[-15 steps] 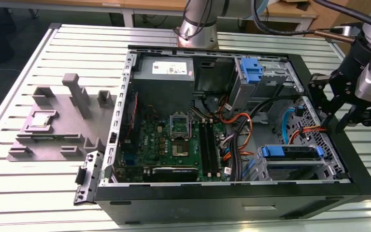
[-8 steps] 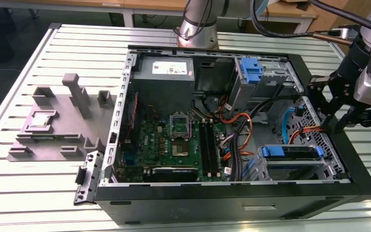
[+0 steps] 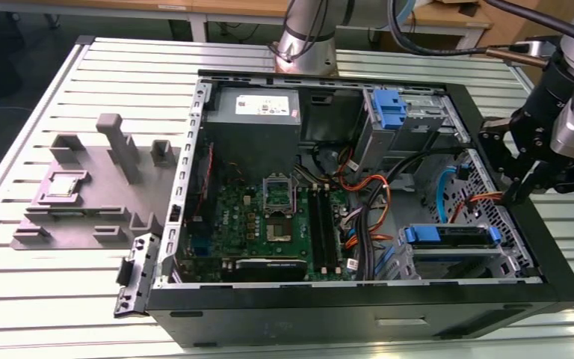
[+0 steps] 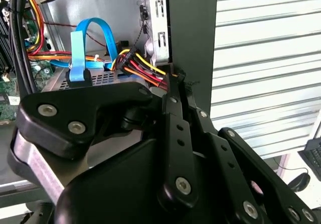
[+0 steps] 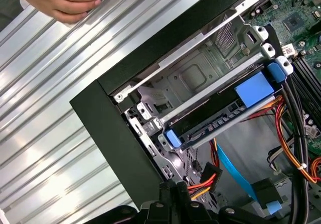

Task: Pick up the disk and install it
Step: 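Insert the first disk wire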

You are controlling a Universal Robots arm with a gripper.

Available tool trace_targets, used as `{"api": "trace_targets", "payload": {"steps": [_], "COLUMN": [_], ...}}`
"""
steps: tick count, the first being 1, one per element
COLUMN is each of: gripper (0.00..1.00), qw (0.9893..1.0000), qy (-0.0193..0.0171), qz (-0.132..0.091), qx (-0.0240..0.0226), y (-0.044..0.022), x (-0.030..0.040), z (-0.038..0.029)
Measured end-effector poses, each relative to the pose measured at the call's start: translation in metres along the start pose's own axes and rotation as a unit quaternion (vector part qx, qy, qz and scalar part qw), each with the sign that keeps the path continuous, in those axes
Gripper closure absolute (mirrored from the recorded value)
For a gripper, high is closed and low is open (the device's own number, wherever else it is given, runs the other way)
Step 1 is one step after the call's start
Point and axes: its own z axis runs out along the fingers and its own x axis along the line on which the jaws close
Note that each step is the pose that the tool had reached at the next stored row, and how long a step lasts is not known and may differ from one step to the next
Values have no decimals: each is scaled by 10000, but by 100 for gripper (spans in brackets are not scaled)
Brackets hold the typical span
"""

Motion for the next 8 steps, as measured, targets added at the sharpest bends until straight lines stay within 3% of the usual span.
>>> {"api": "trace_targets", "payload": {"steps": [8], "gripper": [83], "qw": [10000], "qy": [13], "qz": [-3], "qx": [-18], "y": [3], "x": [-2], "z": [-15]}}
